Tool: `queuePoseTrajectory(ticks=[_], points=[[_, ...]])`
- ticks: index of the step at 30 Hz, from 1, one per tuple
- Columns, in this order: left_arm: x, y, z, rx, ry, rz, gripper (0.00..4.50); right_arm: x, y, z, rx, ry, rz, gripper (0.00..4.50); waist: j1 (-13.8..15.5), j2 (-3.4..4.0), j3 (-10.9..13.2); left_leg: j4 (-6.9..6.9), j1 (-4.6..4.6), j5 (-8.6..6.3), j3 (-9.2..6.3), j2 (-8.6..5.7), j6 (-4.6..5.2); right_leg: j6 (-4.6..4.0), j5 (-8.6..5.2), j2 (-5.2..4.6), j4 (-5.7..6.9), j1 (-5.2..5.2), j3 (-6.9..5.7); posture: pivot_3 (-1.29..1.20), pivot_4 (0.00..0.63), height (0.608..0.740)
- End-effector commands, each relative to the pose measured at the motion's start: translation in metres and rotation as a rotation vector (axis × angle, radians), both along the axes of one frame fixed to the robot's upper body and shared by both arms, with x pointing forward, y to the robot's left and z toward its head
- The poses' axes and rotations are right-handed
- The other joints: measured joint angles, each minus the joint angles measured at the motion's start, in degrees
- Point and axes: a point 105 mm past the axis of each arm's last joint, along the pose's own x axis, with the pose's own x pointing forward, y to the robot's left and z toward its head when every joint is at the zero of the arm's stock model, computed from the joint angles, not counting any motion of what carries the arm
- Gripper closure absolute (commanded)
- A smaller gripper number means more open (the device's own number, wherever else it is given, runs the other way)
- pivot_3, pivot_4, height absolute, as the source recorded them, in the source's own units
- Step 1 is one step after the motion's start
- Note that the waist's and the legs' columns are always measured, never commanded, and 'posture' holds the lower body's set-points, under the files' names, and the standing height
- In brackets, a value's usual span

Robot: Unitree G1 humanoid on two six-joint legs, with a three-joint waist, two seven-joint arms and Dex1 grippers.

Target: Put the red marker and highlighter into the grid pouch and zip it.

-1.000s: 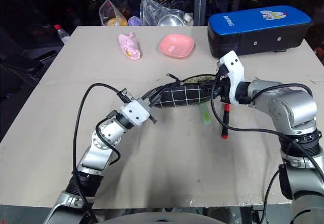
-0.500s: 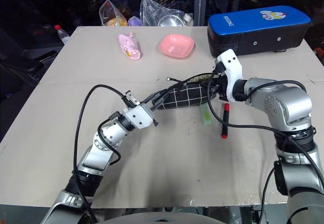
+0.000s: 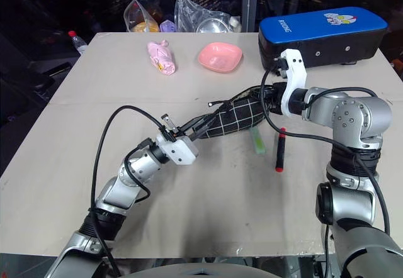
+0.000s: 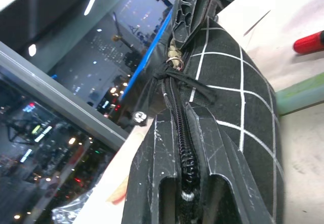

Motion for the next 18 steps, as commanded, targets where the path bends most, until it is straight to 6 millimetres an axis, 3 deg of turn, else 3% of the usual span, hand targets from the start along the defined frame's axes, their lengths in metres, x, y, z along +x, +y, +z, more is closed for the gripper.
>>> queuePoseTrajectory(ticks=[1, 11, 14, 18], points=[[-0.003, -0.003, 0.010, 0.013, -0.080, -0.018, 4.50, -0.003, 0.000, 0.010, -0.036, -0.056, 0.006, 4.45, 0.0, 0.00, 0.0, 0.00, 0.00, 0.00, 0.00, -0.01, 0.00, 0.00, 0.00, 0.08, 0.00, 0.00, 0.00, 0.00, 0.150, 0.728], [-0.009, -0.007, 0.010, 0.070, -0.158, -0.044, 4.50, -0.012, -0.007, -0.014, -0.343, -0.127, 0.089, 4.45, -0.1, 0.00, 0.0, 0.00, 0.01, 0.00, 0.02, -0.02, 0.01, 0.00, 0.00, 0.11, 0.00, 0.00, 0.00, 0.00, 0.150, 0.728], [-0.011, -0.008, 0.012, 0.084, -0.191, -0.049, 4.50, -0.016, -0.003, -0.018, -0.430, -0.173, 0.149, 4.45, -0.2, -0.01, 0.0, 0.01, 0.03, 0.00, 0.02, 0.00, 0.01, 0.01, 0.00, 0.15, 0.01, 0.01, 0.00, 0.00, 0.150, 0.728], [-0.015, -0.010, 0.017, 0.082, -0.240, -0.057, 4.50, -0.024, 0.014, -0.022, -0.585, -0.367, 0.353, 4.45, -0.1, 0.00, 0.0, 0.02, 0.02, 0.00, 0.02, -0.01, 0.01, 0.01, 0.00, 0.17, 0.00, 0.01, -0.01, 0.00, 0.150, 0.728]])
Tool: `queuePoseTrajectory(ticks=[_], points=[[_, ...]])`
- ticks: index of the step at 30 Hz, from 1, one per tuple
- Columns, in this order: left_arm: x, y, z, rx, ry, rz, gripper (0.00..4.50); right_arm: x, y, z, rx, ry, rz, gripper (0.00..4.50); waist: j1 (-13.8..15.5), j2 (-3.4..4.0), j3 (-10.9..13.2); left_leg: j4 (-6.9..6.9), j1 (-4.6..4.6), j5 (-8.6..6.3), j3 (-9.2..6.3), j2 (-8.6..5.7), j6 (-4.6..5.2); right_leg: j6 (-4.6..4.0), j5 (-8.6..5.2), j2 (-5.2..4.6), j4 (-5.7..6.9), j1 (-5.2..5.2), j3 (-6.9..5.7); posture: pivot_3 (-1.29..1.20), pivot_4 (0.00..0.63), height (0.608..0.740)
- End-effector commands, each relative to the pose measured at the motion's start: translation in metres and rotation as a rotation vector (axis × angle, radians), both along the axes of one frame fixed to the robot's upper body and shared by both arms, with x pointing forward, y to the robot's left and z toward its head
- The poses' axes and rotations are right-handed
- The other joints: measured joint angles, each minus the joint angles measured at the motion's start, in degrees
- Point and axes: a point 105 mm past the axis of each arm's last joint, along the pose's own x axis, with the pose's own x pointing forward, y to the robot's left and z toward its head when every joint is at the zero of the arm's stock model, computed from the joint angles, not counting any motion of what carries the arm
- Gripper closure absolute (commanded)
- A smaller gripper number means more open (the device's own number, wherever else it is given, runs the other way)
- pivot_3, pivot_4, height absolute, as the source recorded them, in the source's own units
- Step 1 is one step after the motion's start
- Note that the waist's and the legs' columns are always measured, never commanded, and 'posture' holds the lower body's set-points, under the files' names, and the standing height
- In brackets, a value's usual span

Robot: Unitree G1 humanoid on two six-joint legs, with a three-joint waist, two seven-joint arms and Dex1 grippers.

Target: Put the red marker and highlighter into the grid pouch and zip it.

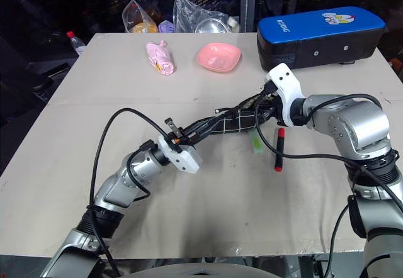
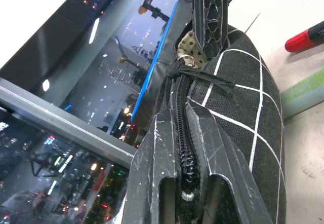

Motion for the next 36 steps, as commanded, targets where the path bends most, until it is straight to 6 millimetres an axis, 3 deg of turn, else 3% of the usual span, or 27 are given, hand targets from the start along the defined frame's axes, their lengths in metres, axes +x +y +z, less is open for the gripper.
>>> queuePoseTrajectory(ticks=[1, 7, 15, 18, 25, 26, 36], points=[[-0.007, -0.003, 0.018, -0.024, -0.103, -0.029, 4.50, -0.008, 0.018, 0.003, -0.108, -0.159, 0.206, 4.45, 0.0, 0.00, 0.0, 0.00, 0.00, 0.00, 0.01, -0.01, 0.00, 0.00, 0.00, 0.00, -0.01, 0.00, 0.00, 0.00, 0.150, 0.728], [-0.006, 0.003, 0.037, -0.045, -0.214, 0.012, 4.50, -0.004, 0.035, 0.000, -0.251, -0.362, 0.392, 4.45, -0.1, -0.01, 0.0, 0.01, 0.02, 0.01, 0.02, -0.01, -0.01, 0.02, 0.00, 0.08, 0.02, 0.00, 0.00, 0.00, 0.150, 0.728], [-0.001, 0.015, 0.051, -0.051, -0.297, 0.081, 4.50, 0.001, 0.047, -0.001, -0.333, -0.454, 0.506, 4.45, 0.1, -0.01, 0.0, 0.02, 0.02, 0.03, 0.02, -0.03, -0.04, 0.03, 0.01, 0.08, 0.02, 0.00, 0.01, 0.00, 0.150, 0.728], [0.000, 0.019, 0.049, -0.050, -0.288, 0.097, 4.50, 0.003, 0.055, 0.003, -0.326, -0.486, 0.524, 3.61, 0.0, -0.01, 0.0, 0.03, 0.02, 0.03, 0.01, -0.03, -0.05, 0.04, 0.02, 0.08, 0.03, 0.00, 0.01, 0.00, 0.150, 0.728], [0.000, 0.022, 0.047, -0.052, -0.274, 0.103, 4.50, 0.007, 0.065, 0.011, -0.270, -0.506, 0.510, 0.33, 0.1, -0.01, 0.0, 0.02, 0.03, 0.05, 0.00, -0.04, -0.08, 0.03, 0.02, 0.08, 0.06, 0.00, 0.00, 0.00, 0.150, 0.728], [-0.001, 0.022, 0.046, -0.053, -0.271, 0.102, 4.50, 0.007, 0.066, 0.011, -0.267, -0.504, 0.511, 0.05, 0.1, -0.01, 0.0, 0.02, 0.03, 0.05, -0.01, -0.04, -0.08, 0.04, 0.02, 0.08, 0.06, 0.00, 0.00, 0.00, 0.150, 0.728], [0.001, 0.025, 0.034, -0.083, -0.181, 0.118, 4.50, 0.007, 0.068, 0.017, -0.230, -0.509, 0.496, 0.05, 0.0, -0.01, 0.0, 0.02, 0.04, 0.06, -0.04, -0.06, -0.10, 0.04, 0.02, 0.07, 0.09, -0.01, 0.00, 0.00, 0.150, 0.728]])
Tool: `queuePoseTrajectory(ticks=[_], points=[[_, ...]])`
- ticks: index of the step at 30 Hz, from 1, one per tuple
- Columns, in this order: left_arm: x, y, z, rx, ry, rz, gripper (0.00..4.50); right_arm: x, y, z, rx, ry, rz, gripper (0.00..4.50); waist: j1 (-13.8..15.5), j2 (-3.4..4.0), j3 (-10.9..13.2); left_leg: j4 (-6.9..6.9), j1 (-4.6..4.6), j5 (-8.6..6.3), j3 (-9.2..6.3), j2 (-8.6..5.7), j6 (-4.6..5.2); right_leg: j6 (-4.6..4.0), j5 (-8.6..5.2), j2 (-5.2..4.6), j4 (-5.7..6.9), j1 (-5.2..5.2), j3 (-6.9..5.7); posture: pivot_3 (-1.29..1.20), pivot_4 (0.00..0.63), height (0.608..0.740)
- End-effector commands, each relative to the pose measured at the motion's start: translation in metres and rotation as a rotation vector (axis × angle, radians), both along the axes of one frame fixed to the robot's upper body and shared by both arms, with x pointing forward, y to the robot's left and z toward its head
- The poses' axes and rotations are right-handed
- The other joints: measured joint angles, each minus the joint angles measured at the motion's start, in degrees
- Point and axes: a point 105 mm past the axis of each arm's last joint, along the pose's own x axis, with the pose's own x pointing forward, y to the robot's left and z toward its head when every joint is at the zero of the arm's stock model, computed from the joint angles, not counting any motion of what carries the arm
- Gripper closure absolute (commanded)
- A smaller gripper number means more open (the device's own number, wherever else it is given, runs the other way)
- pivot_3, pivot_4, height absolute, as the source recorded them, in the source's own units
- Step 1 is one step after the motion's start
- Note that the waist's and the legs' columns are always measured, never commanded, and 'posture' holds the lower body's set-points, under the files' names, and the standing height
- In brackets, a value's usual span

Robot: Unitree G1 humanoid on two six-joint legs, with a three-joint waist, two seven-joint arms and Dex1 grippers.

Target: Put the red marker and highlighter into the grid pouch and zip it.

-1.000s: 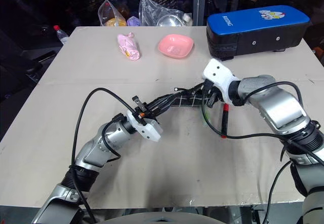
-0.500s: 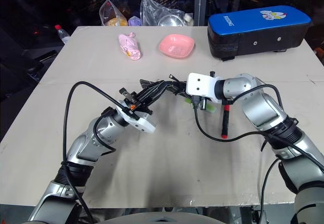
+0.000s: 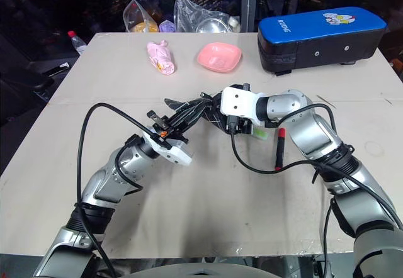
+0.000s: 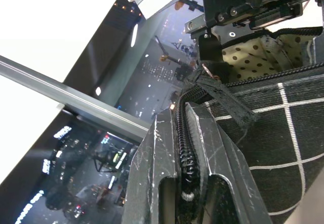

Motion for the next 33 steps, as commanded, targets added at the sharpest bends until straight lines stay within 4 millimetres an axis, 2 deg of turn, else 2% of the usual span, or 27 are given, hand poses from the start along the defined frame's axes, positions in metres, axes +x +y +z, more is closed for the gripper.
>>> queuePoseTrajectory(ticks=[1, 6, 9, 11, 14, 16, 22, 25, 30, 33], points=[[-0.001, 0.007, 0.009, -0.086, 0.011, 0.019, 4.50, 0.001, -0.003, 0.027, 0.077, -0.057, -0.009, 0.05, 0.0, 0.00, 0.0, 0.00, 0.00, 0.00, 0.00, 0.00, 0.00, 0.00, 0.00, 0.00, 0.00, 0.00, 0.00, 0.00, 0.150, 0.728], [0.005, 0.034, 0.011, -0.171, 0.057, 0.115, 4.50, -0.008, -0.021, 0.050, 0.248, 0.061, -0.010, 0.05, 0.0, 0.00, 0.0, 0.00, -0.01, 0.00, -0.05, 0.00, 0.00, 0.00, 0.00, -0.01, 0.01, 0.00, -0.01, 0.00, 0.150, 0.728], [0.003, 0.046, 0.011, -0.178, 0.060, 0.156, 4.50, -0.028, -0.044, 0.066, 0.415, 0.226, 0.027, 0.05, 0.3, 0.00, 0.0, 0.00, -0.03, 0.00, -0.14, -0.01, 0.00, 0.00, 0.00, -0.06, -0.01, 0.03, -0.10, 0.00, 0.150, 0.728], [0.002, 0.050, 0.010, -0.176, 0.064, 0.166, 4.50, -0.036, -0.056, 0.066, 0.439, 0.294, 0.023, 0.05, 0.2, 0.00, 0.0, 0.00, -0.06, -0.01, -0.20, -0.04, 0.00, 0.00, 0.00, -0.16, -0.03, 0.04, -0.15, 0.00, 0.150, 0.728], [0.003, 0.051, 0.009, -0.172, 0.069, 0.169, 4.50, -0.030, -0.070, 0.044, 0.390, 0.333, -0.074, 0.05, 0.1, -0.01, 0.0, 0.00, -0.03, -0.01, -0.21, -0.04, -0.01, -0.02, 0.01, -0.46, -0.02, 0.06, -0.14, 0.00, 0.150, 0.728], [0.004, 0.051, 0.008, -0.172, 0.072, 0.168, 4.50, -0.023, -0.078, 0.017, 0.284, 0.328, -0.144, 0.05, 0.1, -0.01, 0.0, 0.00, -0.01, -0.01, -0.21, -0.04, -0.01, -0.04, 0.02, -0.46, -0.01, 0.06, -0.14, 0.00, 0.150, 0.728], [0.006, 0.049, 0.008, -0.169, 0.074, 0.161, 4.50, 0.003, -0.087, -0.031, 0.115, 0.301, -0.283, 0.05, 0.0, 0.00, 0.0, 0.00, -0.02, 0.02, -0.14, -0.04, -0.05, -0.04, 0.02, -0.35, 0.01, 0.01, -0.09, 0.00, 0.150, 0.728], [0.004, 0.048, 0.009, -0.169, 0.074, 0.159, 4.50, 0.001, -0.081, -0.045, 0.080, 0.357, -0.261, 0.05, 0.0, 0.00, 0.0, 0.00, -0.03, 0.03, -0.14, -0.07, -0.06, -0.04, 0.02, -0.15, 0.00, 0.02, -0.09, 0.00, 0.150, 0.728], [0.002, 0.048, 0.009, -0.171, 0.076, 0.162, 4.50, 0.004, -0.085, -0.056, 0.045, 0.405, -0.320, 0.05, 0.1, -0.01, 0.0, 0.00, -0.04, 0.03, -0.15, -0.08, -0.06, -0.04, 0.03, -0.15, 0.00, 0.02, -0.09, 0.00, 0.150, 0.728], [0.001, 0.048, 0.008, -0.175, 0.082, 0.162, 4.50, 0.001, -0.085, -0.059, 0.033, 0.422, -0.319, 1.40, 0.1, -0.01, 0.0, 0.00, -0.04, 0.03, -0.17, -0.08, -0.06, -0.04, 0.03, -0.15, 0.00, 0.02, -0.11, 0.00, 0.150, 0.728]])
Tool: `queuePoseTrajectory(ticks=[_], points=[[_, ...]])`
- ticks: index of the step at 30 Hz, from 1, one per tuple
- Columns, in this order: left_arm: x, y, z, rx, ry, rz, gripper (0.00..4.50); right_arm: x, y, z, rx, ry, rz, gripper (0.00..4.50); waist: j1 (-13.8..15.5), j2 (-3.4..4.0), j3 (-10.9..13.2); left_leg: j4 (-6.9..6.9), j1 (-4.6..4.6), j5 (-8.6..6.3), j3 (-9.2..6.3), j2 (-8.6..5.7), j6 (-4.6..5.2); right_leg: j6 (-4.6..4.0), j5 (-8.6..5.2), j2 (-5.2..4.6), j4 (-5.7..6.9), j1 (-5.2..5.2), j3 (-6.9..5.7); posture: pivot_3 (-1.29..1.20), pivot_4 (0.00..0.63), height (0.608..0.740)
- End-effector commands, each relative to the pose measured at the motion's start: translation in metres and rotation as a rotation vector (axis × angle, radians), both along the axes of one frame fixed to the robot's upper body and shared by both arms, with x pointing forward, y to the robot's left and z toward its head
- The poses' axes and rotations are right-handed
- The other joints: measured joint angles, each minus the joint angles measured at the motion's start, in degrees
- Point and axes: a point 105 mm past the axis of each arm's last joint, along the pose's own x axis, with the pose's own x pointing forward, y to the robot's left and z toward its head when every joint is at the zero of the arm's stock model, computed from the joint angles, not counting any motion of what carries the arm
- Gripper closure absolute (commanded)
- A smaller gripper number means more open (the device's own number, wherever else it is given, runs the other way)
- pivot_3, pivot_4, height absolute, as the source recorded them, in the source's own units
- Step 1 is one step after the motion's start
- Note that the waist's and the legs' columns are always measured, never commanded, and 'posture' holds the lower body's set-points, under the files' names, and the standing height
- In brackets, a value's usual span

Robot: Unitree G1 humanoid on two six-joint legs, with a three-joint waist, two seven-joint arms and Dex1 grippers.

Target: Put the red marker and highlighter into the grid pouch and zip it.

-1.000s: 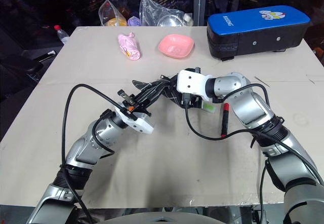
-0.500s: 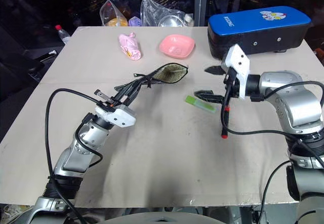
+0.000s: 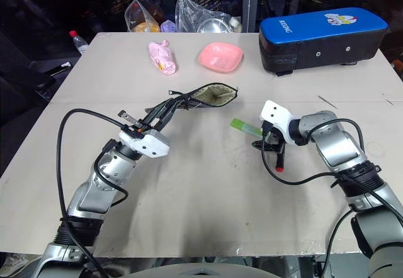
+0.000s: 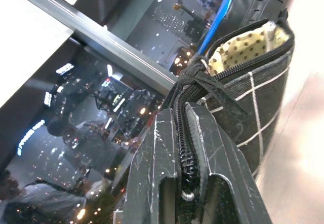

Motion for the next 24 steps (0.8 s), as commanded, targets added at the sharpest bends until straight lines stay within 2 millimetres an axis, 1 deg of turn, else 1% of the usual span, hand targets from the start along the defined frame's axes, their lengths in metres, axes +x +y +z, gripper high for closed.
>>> queuePoseTrajectory(ticks=[1, 2, 5, 6, 8, 10, 13, 15, 17, 20, 24], points=[[-0.006, -0.002, 0.013, -0.025, -0.039, -0.015, 4.50, -0.002, 0.001, 0.009, 0.001, -0.015, 0.015, 1.84, 0.0, 0.00, 0.0, 0.00, 0.00, 0.00, 0.00, 0.00, 0.00, 0.00, 0.00, 0.00, 0.00, 0.00, 0.00, 0.00, 0.150, 0.728], [-0.006, -0.002, 0.012, -0.024, -0.033, -0.020, 4.50, -0.003, 0.002, 0.013, 0.014, -0.012, 0.018, 2.44, 0.0, 0.00, 0.0, 0.00, 0.00, 0.00, 0.00, 0.00, 0.00, 0.00, 0.00, 0.00, 0.00, 0.00, 0.00, 0.00, 0.150, 0.728], [-0.007, -0.005, 0.008, -0.006, -0.014, -0.044, 4.50, -0.008, 0.002, 0.025, 0.043, -0.009, 0.031, 3.77, 0.0, 0.00, 0.0, 0.00, 0.00, 0.00, 0.00, 0.00, 0.00, 0.00, 0.00, 0.00, 0.00, 0.00, 0.00, 0.00, 0.150, 0.728], [-0.006, -0.006, 0.008, -0.012, -0.006, -0.048, 4.50, -0.009, 0.001, 0.028, 0.040, -0.017, 0.040, 3.87, 0.0, 0.00, 0.0, 0.00, 0.00, 0.00, -0.01, 0.00, 0.00, 0.00, 0.00, 0.00, 0.00, 0.00, 0.00, 0.00, 0.150, 0.728], [-0.006, -0.008, 0.006, -0.009, 0.009, -0.062, 4.50, -0.015, -0.006, 0.039, 0.021, -0.040, 0.064, 3.87, 0.1, 0.01, 0.0, 0.00, 0.00, 0.00, -0.01, 0.00, 0.00, 0.00, 0.00, 0.00, 0.00, 0.00, 0.00, 0.00, 0.150, 0.728], [-0.006, -0.008, 0.005, -0.016, 0.026, -0.070, 4.50, -0.023, -0.010, 0.057, 0.023, -0.091, 0.120, 3.87, 0.2, 0.01, 0.0, 0.01, -0.02, 0.00, -0.03, -0.02, 0.00, 0.00, 0.00, -0.03, -0.01, 0.00, -0.02, 0.00, 0.150, 0.728], [-0.007, -0.012, 0.000, -0.032, 0.069, -0.098, 4.50, -0.038, -0.020, 0.081, -0.009, -0.141, 0.158, 3.87, 0.1, 0.01, 0.0, 0.01, -0.03, 0.00, -0.03, -0.03, 0.01, 0.00, 0.00, -0.05, -0.03, 0.01, -0.03, 0.00, 0.150, 0.728], [-0.008, -0.017, -0.001, -0.035, 0.084, -0.122, 4.50, -0.040, -0.018, 0.096, -0.011, -0.201, 0.162, 3.87, -0.1, 0.00, 0.0, 0.01, -0.02, 0.00, -0.05, 0.00, 0.00, 0.00, 0.00, -0.05, -0.03, 0.01, -0.03, 0.00, 0.150, 0.728], [-0.007, -0.022, 0.000, -0.038, 0.087, -0.142, 4.50, -0.040, -0.011, 0.108, -0.011, -0.255, 0.174, 3.87, -0.2, 0.01, 0.0, 0.01, 0.03, 0.00, 0.02, 0.12, 0.00, -0.03, 0.02, -0.14, -0.02, 0.02, 0.03, 0.00, 0.150, 0.728], [-0.006, -0.027, 0.000, -0.039, 0.086, -0.157, 4.50, -0.035, -0.002, 0.113, -0.033, -0.318, 0.176, 3.87, -0.1, 0.01, 0.0, 0.01, 0.04, 0.03, 0.03, 0.19, -0.05, -0.07, 0.04, -0.04, -0.01, 0.01, 0.02, 0.00, 0.150, 0.728], [-0.004, -0.033, 0.002, -0.035, 0.080, -0.176, 4.50, -0.012, 0.004, 0.105, -0.171, -0.416, 0.140, 3.87, 0.0, 0.00, 0.0, 0.01, 0.02, 0.04, 0.05, 0.15, -0.07, -0.07, 0.04, 0.07, -0.01, 0.01, 0.02, 0.00, 0.150, 0.728]])
